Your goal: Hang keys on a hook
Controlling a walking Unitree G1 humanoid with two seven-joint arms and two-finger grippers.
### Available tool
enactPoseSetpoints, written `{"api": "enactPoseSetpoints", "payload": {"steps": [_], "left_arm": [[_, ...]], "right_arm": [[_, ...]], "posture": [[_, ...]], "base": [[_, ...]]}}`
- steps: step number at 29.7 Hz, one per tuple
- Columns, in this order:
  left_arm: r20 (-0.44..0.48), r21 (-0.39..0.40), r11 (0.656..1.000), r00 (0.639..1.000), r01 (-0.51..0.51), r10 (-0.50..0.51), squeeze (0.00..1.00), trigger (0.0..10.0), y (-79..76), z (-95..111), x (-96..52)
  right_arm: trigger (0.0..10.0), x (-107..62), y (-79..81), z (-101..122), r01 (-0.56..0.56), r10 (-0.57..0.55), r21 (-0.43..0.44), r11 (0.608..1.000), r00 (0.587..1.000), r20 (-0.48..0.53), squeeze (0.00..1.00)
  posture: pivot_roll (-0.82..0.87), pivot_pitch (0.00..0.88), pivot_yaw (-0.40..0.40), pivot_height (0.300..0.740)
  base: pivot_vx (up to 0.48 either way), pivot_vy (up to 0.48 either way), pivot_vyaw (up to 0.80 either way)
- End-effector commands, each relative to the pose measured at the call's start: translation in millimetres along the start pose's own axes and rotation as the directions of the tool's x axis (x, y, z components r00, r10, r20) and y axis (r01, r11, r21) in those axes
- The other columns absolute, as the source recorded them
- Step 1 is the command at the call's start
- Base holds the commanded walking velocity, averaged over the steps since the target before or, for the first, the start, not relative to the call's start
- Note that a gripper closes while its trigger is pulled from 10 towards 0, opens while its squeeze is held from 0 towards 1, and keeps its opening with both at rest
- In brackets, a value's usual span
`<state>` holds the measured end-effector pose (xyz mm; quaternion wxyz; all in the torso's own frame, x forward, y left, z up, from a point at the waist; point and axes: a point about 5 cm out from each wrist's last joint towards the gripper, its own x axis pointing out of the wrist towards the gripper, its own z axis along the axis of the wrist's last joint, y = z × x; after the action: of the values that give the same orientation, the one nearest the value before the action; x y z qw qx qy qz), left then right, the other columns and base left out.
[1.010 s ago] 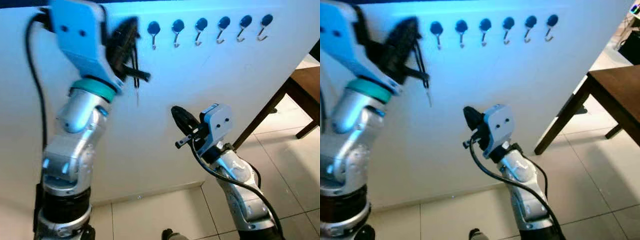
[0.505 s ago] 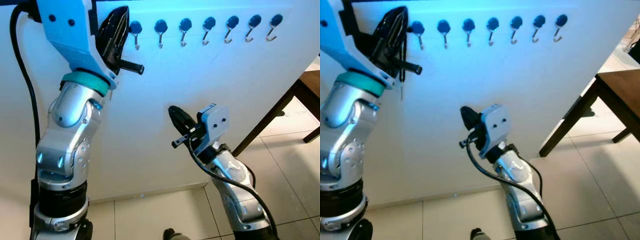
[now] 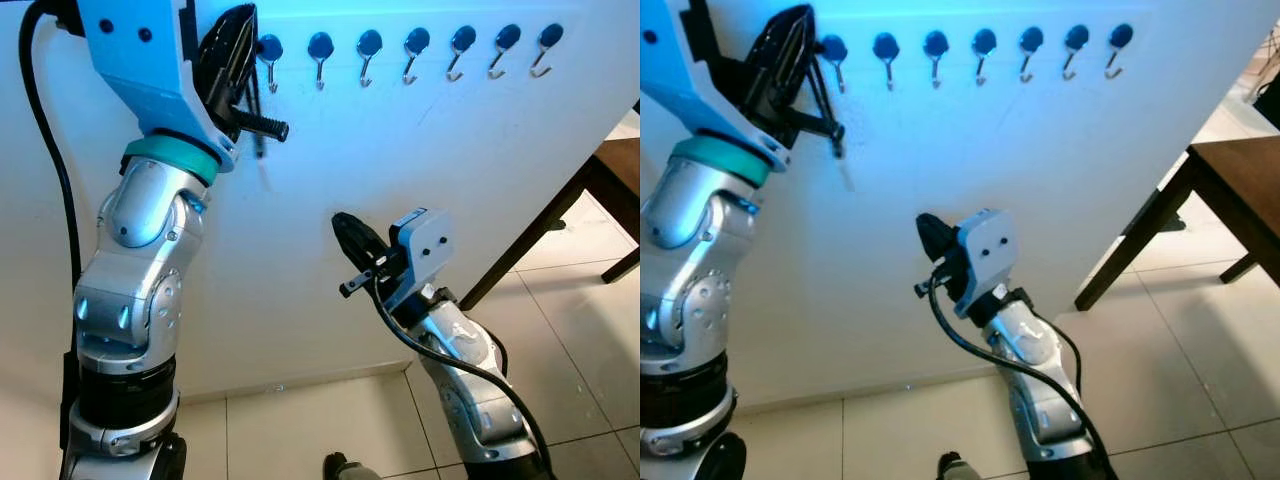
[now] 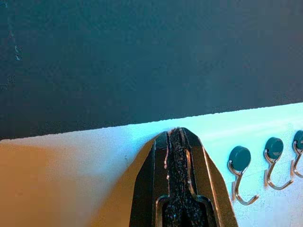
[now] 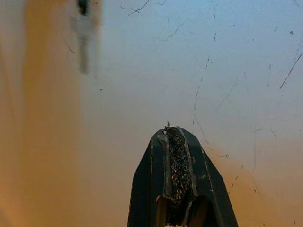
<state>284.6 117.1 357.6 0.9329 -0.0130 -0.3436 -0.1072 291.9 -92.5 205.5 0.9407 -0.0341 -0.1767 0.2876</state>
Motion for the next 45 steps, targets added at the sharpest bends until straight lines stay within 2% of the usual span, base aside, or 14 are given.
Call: {"api": "enactPoseSetpoints", "payload": {"steps": [1, 5, 6, 8, 9, 13, 18, 24, 25, 26, 30, 34, 42, 45], "left_arm": [[-0.026, 0.035, 0.995, 0.995, -0.096, 0.097, 0.00, 10.0, 15.5, -3, -3.4], [-0.044, 0.010, 0.999, 0.998, -0.051, 0.052, 0.00, 10.0, 13.9, -2, -13.7], [-0.053, -0.035, 0.999, 0.999, -0.010, 0.008, 0.00, 10.0, 8.5, -1, -20.0], [-0.053, -0.035, 0.999, 0.999, -0.010, 0.008, 0.00, 10.0, 8.5, -1, -20.0], [-0.051, -0.069, 0.997, 0.998, 0.020, -0.023, 0.00, 10.0, 2.2, 2, -23.5], [-0.024, -0.122, 0.992, 0.999, 0.026, -0.029, 0.00, 10.0, -7.6, 5, -21.3], [0.007, -0.138, 0.990, 1.000, 0.013, -0.012, 0.00, 10.0, -8.5, 8, -17.5], [0.081, -0.222, 0.975, 0.996, -0.008, 0.027, 0.00, 10.0, -4.5, 26, -17.3], [0.081, -0.222, 0.975, 0.996, -0.008, 0.027, 0.00, 10.0, -4.5, 26, -17.3], [0.094, -0.116, 0.993, 0.995, -0.005, 0.016, 0.00, 10.0, -5.3, 33, -19.7], [0.096, -0.052, 0.999, 0.995, 0.008, -0.003, 0.00, 10.0, -8.8, 33, -22.5], [0.095, -0.043, 0.999, 0.995, 0.013, -0.009, 0.00, 10.0, -10.6, 30, -24.6], [0.103, -0.120, 0.988, 0.992, 0.092, -0.080, 0.00, 10.0, -16.2, 26, -31.2], [0.097, -0.121, 0.988, 0.992, 0.097, -0.085, 0.00, 10.0, -14.8, 23, -32.6]], "right_arm": [[10.0, -0.1, 3.6, -2, -0.014, 0.014, 0.008, 1.000, 1.000, -0.010, 0.00], [10.0, -1.6, 2.3, -2, -0.013, 0.013, 0.002, 1.000, 1.000, -0.012, 0.00], [10.0, -2.8, 0.8, -2, -0.011, 0.011, -0.001, 1.000, 1.000, -0.013, 0.00], [10.0, -2.8, 0.8, -2, -0.011, 0.011, -0.001, 1.000, 1.000, -0.013, 0.00], [10.0, -3.6, -0.7, -2, -0.010, 0.010, -0.004, 1.000, 1.000, -0.016, 0.00], [10.0, 0.5, 1.6, -1, -0.026, 0.026, -0.001, 1.000, 1.000, -0.008, 0.00], [10.0, 1.2, 2.0, -1, -0.029, 0.029, 0.000, 1.000, 1.000, -0.005, 0.00], [10.0, -0.3, 0.9, -2, -0.030, 0.030, -0.001, 1.000, 0.999, -0.011, 0.00], [10.0, -0.3, 0.9, -2, -0.030, 0.030, -0.001, 1.000, 0.999, -0.011, 0.00], [10.0, -0.9, 0.5, -2, -0.033, 0.033, -0.002, 0.999, 0.999, -0.015, 0.00], [10.0, -1.1, 0.4, -3, -0.036, 0.036, -0.002, 0.999, 0.999, -0.018, 0.00], [10.0, -1.0, 0.3, -3, -0.037, 0.037, -0.002, 0.999, 0.999, -0.019, 0.00], [10.0, 0.4, 1.2, -4, -0.045, 0.045, -0.002, 0.999, 0.999, -0.021, 0.00], [10.0, 0.4, 0.7, -4, -0.045, 0.045, -0.004, 0.999, 0.999, -0.022, 0.00]], "posture": [[-0.07, 0.150, 0.040, 0.740], [-0.07, 0.145, 0.040, 0.740], [-0.06, 0.141, 0.037, 0.740], [-0.06, 0.141, 0.037, 0.740], [-0.06, 0.142, 0.032, 0.740], [-0.06, 0.137, 0.027, 0.740], [-0.06, 0.131, 0.022, 0.740], [-0.07, 0.135, 0.011, 0.740], [-0.07, 0.135, 0.011, 0.740], [-0.07, 0.135, 0.003, 0.740], [-0.07, 0.135, 0.003, 0.740], [-0.07, 0.133, 0.001, 0.740], [-0.08, 0.131, -0.007, 0.740], [-0.08, 0.131, -0.007, 0.740]], "base": [[0.000, 0.000, 0.00], [0.000, 0.000, 0.00], [0.000, 0.000, 0.00], [0.000, 0.000, 0.00], [0.000, 0.000, 0.00], [0.000, 0.000, 0.00], [0.000, 0.000, 0.00], [0.000, 0.000, 0.00], [0.000, 0.000, 0.00], [0.000, 0.000, 0.00], [0.000, 0.000, 0.00], [0.000, 0.000, 0.00], [0.000, 0.000, 0.00], [0.000, 0.000, 0.00]]}}
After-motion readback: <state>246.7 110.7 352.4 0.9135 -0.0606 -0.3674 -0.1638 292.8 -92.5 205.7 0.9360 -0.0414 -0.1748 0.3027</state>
